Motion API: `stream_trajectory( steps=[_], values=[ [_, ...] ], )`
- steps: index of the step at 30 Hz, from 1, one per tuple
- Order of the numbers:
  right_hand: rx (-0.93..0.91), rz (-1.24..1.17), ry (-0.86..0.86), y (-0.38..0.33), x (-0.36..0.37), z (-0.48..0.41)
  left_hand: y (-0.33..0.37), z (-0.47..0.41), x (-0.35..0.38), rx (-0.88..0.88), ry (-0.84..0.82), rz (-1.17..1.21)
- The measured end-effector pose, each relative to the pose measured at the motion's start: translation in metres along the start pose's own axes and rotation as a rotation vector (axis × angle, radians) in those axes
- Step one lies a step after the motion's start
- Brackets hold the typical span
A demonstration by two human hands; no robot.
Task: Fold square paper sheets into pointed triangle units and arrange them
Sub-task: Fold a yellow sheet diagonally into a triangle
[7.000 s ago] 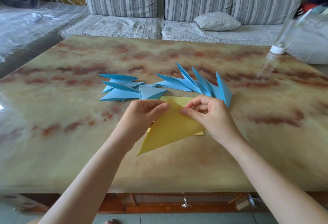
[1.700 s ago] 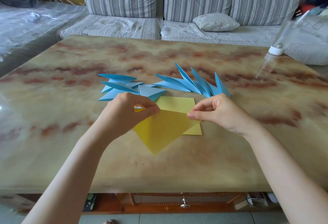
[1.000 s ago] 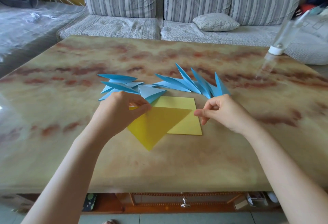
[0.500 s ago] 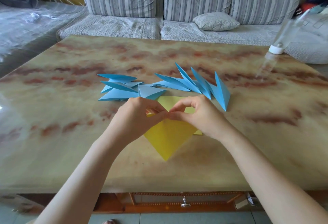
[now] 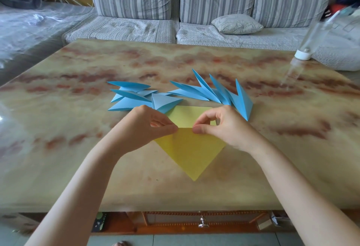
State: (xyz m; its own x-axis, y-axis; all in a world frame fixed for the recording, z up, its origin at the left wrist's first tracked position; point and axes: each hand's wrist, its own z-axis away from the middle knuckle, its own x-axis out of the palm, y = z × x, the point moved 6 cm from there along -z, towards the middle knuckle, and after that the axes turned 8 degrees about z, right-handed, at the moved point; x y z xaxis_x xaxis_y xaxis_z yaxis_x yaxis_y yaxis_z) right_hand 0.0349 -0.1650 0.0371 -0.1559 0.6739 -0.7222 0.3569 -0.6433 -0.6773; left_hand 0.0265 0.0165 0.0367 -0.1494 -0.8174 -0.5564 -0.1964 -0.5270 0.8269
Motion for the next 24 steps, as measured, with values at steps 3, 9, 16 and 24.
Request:
stream_trajectory(
  steps=[3,9,16,24],
  values=[
    [0.019,-0.012,0.026,0.009,-0.009,0.001,-0.005,0.000,-0.012,-0.026,0.027,0.027],
    [0.039,-0.052,0.007,0.016,-0.010,0.002,-0.005,0.004,-0.018,-0.044,0.000,0.049],
    [0.077,-0.038,0.019,0.020,-0.014,0.003,-0.007,0.007,-0.029,-0.036,0.106,-0.022],
    [0.290,-0.420,0.260,0.043,-0.020,0.010,-0.013,0.002,-0.029,-0.034,0.287,0.391]
  ],
)
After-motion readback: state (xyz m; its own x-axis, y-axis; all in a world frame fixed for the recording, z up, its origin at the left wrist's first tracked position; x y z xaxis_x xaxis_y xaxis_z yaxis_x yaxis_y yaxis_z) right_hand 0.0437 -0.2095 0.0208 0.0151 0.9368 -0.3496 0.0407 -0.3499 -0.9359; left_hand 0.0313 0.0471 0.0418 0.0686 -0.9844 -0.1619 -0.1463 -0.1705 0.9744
